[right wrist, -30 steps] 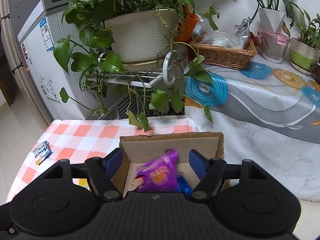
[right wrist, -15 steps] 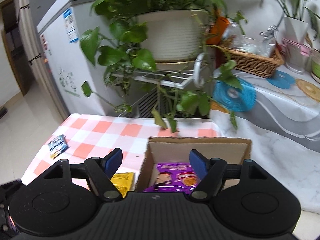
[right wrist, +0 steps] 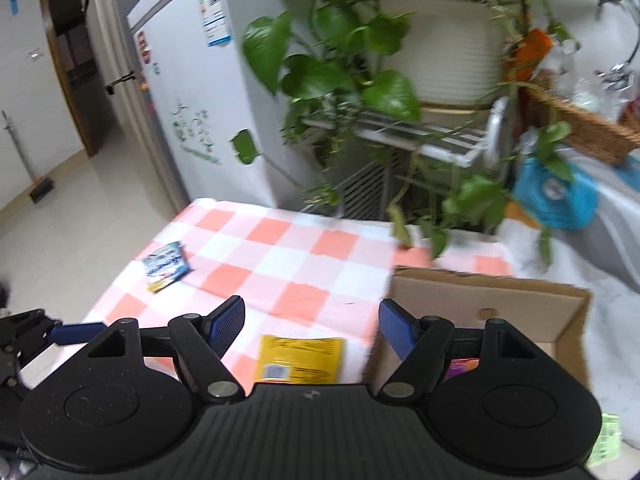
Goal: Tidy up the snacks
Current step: 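Move the right tool to the yellow bag while the left tool approaches the America bag, then lower the right tool over the yellow bag while the left tool lowers onto the America bag, then close the right tool on the yellow bag while the left tool grasps the America bag, then lift both held bags and carry them over the cardboard box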
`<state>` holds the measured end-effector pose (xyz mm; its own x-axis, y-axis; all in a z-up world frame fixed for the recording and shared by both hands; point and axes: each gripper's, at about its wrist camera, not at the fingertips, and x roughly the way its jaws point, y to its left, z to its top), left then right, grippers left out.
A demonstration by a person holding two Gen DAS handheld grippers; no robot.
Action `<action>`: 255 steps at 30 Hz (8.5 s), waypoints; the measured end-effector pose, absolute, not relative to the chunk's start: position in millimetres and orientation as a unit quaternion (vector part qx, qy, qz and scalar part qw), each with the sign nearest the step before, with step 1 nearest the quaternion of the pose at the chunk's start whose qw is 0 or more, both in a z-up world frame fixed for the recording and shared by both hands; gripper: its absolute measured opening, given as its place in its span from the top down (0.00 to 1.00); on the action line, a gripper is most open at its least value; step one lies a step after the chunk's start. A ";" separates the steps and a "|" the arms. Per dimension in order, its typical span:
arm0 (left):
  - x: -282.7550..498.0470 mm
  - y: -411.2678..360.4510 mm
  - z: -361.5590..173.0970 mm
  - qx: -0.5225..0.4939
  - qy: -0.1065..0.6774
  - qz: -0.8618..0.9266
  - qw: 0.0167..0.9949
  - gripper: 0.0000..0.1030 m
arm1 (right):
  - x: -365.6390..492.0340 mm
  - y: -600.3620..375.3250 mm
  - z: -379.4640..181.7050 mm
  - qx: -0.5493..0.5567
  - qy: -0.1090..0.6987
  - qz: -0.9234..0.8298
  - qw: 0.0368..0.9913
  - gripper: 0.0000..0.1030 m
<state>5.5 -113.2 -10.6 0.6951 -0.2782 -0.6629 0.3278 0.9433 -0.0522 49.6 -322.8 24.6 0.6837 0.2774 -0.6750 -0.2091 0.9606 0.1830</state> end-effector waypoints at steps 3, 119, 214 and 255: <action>14.1 -96.1 -11.4 0.036 0.356 -0.144 0.923 0.12 | 53.4 -313.3 19.7 0.050 0.384 0.146 0.910 0.23; 178.0 -26.9 -88.2 0.032 0.436 -0.074 0.896 0.41 | 88.4 -209.8 -66.1 -0.115 0.495 0.234 0.829 0.44; 1.9 -61.0 -32.1 -0.010 0.396 -0.060 0.916 0.52 | 27.4 -268.1 9.2 -0.049 0.391 0.142 0.908 0.45; -19.9 -223.8 11.4 0.000 0.347 -0.206 0.915 0.52 | -18.5 -404.6 49.7 0.065 0.315 0.003 0.947 0.45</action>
<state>-19.9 -223.8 11.4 0.6746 -0.3766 -0.6349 0.3770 0.9152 -0.1423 -18.5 -404.6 49.7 0.8017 0.0464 -0.5960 0.0352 0.9916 0.1246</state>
